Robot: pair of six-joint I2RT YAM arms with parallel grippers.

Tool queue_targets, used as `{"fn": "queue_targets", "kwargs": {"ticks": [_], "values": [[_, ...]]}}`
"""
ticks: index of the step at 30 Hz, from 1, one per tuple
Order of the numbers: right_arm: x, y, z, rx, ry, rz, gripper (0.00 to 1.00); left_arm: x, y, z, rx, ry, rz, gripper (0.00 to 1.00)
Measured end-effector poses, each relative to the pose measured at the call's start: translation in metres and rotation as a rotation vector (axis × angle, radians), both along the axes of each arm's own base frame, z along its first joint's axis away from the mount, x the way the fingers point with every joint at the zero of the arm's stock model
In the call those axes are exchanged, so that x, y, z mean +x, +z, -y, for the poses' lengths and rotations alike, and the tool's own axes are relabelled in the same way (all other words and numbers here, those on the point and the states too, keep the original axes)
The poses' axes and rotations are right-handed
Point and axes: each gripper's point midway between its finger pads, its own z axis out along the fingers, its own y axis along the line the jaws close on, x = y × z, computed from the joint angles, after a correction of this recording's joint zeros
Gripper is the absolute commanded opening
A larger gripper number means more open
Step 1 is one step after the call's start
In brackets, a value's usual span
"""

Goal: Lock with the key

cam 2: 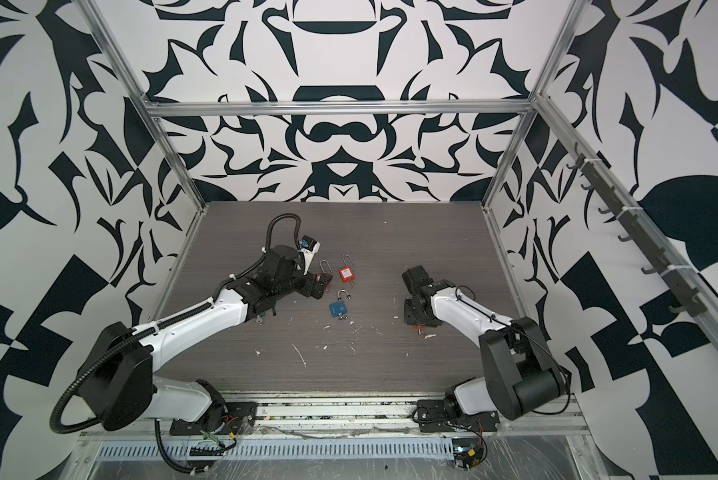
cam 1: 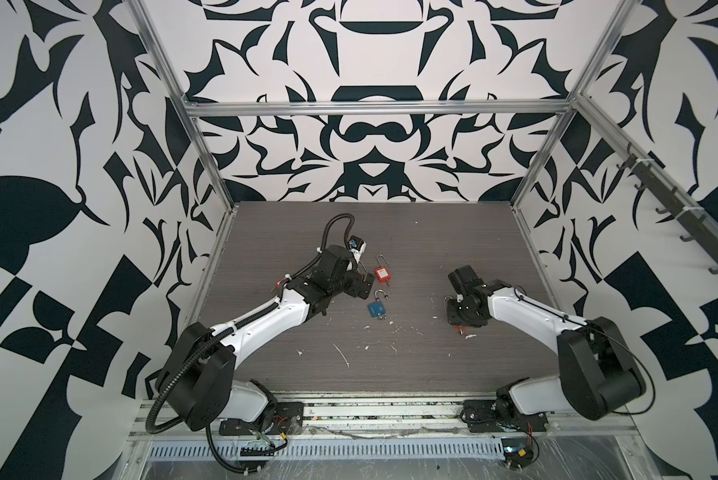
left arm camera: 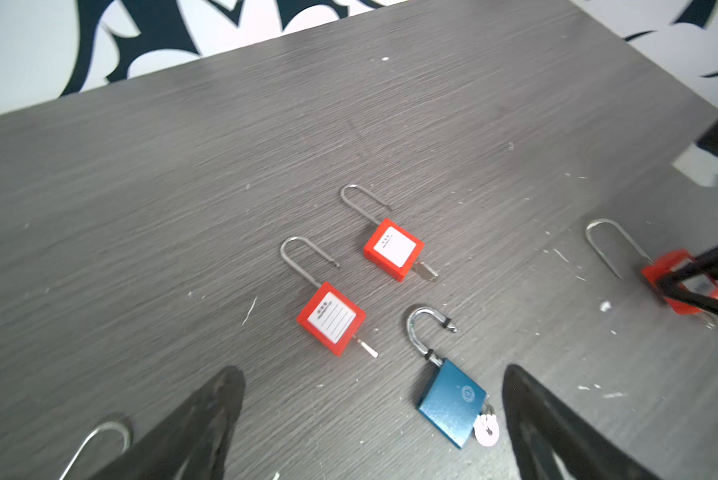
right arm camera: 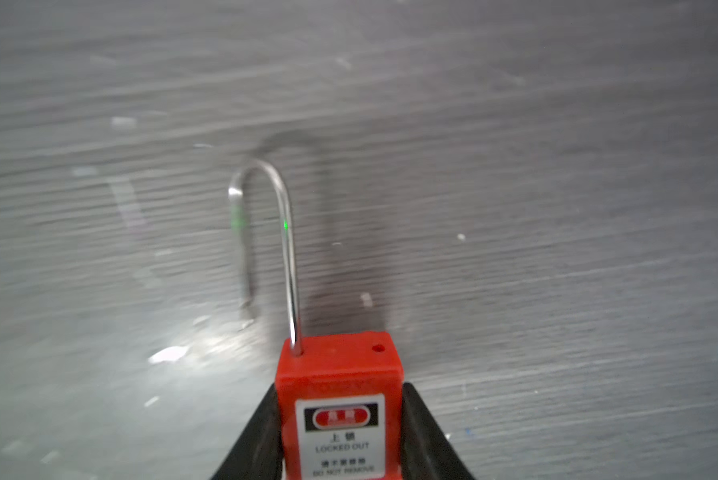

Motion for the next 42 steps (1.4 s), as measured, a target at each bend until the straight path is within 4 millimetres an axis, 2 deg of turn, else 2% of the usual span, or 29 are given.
{"fn": "queue_targets", "kwargs": {"ticks": [3, 7, 8, 10, 13, 16, 18, 23, 26, 34, 42], "values": [[0.012, 0.035, -0.028, 0.085, 0.125, 0.147, 0.27, -0.006, 0.016, 0.013, -0.012, -0.101, 0.019, 0.99], [0.022, 0.081, -0.065, 0.196, 0.333, 0.337, 0.22, -0.026, 0.047, 0.029, -0.043, -0.286, 0.086, 0.86], [0.022, 0.087, -0.073, 0.210, 0.390, 0.364, 0.22, -0.033, 0.054, 0.031, -0.049, -0.335, 0.110, 0.80], [0.019, 0.094, -0.087, 0.227, 0.510, 0.391, 0.21, -0.047, 0.068, 0.036, -0.057, -0.442, 0.165, 0.77], [0.013, 0.095, -0.103, 0.244, 0.658, 0.398, 0.21, -0.068, 0.085, 0.039, -0.066, -0.570, 0.249, 0.66], [0.006, 0.098, -0.116, 0.279, 0.770, 0.407, 0.20, -0.084, 0.094, 0.042, -0.058, -0.688, 0.325, 0.58], [0.002, 0.103, -0.126, 0.313, 0.828, 0.430, 0.20, -0.092, 0.092, 0.044, -0.041, -0.756, 0.352, 0.50], [-0.006, 0.118, -0.148, 0.387, 0.948, 0.493, 0.20, -0.100, 0.077, 0.046, -0.004, -0.850, 0.382, 0.51], [-0.013, 0.122, -0.156, 0.418, 0.994, 0.500, 0.21, -0.104, 0.067, 0.045, 0.024, -0.892, 0.398, 0.47], [-0.023, 0.125, -0.160, 0.437, 1.046, 0.500, 0.19, -0.102, 0.058, 0.047, 0.088, -0.964, 0.477, 0.48], [-0.034, 0.129, -0.166, 0.432, 1.097, 0.515, 0.14, -0.093, 0.038, 0.047, 0.129, -0.979, 0.452, 0.46]]}}
